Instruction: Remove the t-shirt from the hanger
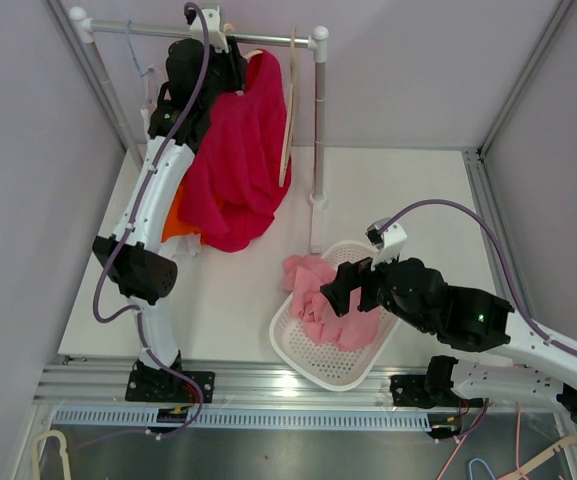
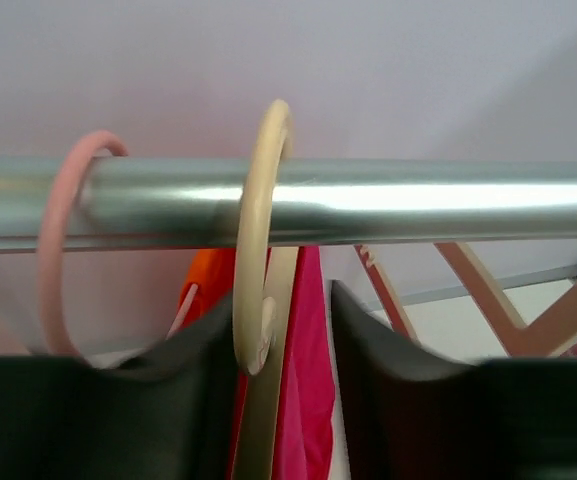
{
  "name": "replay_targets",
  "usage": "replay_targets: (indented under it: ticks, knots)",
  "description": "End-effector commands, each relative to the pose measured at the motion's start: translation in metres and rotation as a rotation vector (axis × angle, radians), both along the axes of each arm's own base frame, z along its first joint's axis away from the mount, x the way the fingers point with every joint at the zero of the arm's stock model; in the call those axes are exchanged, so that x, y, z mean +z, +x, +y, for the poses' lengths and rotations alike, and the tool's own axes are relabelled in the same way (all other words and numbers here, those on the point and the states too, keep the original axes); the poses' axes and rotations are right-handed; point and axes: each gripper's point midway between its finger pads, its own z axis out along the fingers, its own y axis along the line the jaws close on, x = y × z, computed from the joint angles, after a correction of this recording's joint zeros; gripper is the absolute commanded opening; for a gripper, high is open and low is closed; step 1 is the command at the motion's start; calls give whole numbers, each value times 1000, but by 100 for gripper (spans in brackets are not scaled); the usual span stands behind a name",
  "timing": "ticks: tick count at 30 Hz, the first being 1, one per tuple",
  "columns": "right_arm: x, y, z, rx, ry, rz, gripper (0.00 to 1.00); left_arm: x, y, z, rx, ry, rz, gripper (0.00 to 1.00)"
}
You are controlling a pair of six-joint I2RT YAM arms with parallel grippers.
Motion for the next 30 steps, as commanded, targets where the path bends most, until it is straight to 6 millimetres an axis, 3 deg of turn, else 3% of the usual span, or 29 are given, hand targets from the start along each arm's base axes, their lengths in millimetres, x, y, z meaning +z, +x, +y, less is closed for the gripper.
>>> replay_targets:
  ticks: [1, 3, 4, 6, 12, 13, 18, 19, 20, 22, 23, 24, 26, 27, 29, 30]
  knots:
    - [23, 4, -2, -5, 46, -45, 100, 42, 0, 12, 47, -41, -121, 30]
    - [21, 4, -2, -6, 42, -41, 99, 46, 1, 18, 61, -71, -124, 4]
    - [20, 3, -2, -6, 44, -37, 99, 50, 0, 18, 54, -79, -133, 1]
    - [18, 4, -2, -7, 41, -34, 99, 59, -5, 19, 47, -75, -154, 1]
    - [15, 4, 4, -3, 53, -27, 99, 115, -38, 21, -5, -91, -274, 1]
    - [13, 4, 5, 3, 48, -24, 99, 128, -51, 23, -11, -103, -295, 1]
    - [15, 7, 13, 16, 43, -46, 99, 151, -84, 31, -20, -158, -319, 1]
    - [17, 8, 14, 22, 41, -61, 100, 163, -100, 34, -22, -171, -342, 1]
    - [18, 10, 19, 36, 35, -75, 100, 143, -93, 34, -8, -176, -289, 0]
    - [38, 10, 33, 117, 47, -145, 99, 123, -92, 44, 73, -194, -219, 1]
    - [45, 8, 43, 166, 55, -170, 99, 125, -104, 50, 96, -212, -210, 1]
    - [53, 0, 64, 268, 85, -188, 99, 94, -99, 51, 121, -223, -129, 1]
    - [67, -11, 88, 399, 102, -255, 99, 83, -112, 56, 161, -259, -97, 1]
    - [68, -17, 109, 475, 125, -267, 99, 56, -125, 57, 165, -263, -47, 1]
    - [76, -27, 132, 554, 150, -297, 100, 64, -146, 61, 190, -305, -94, 1]
    - [84, -30, 143, 574, 181, -327, 99, 49, -160, 64, 198, -298, -79, 1]
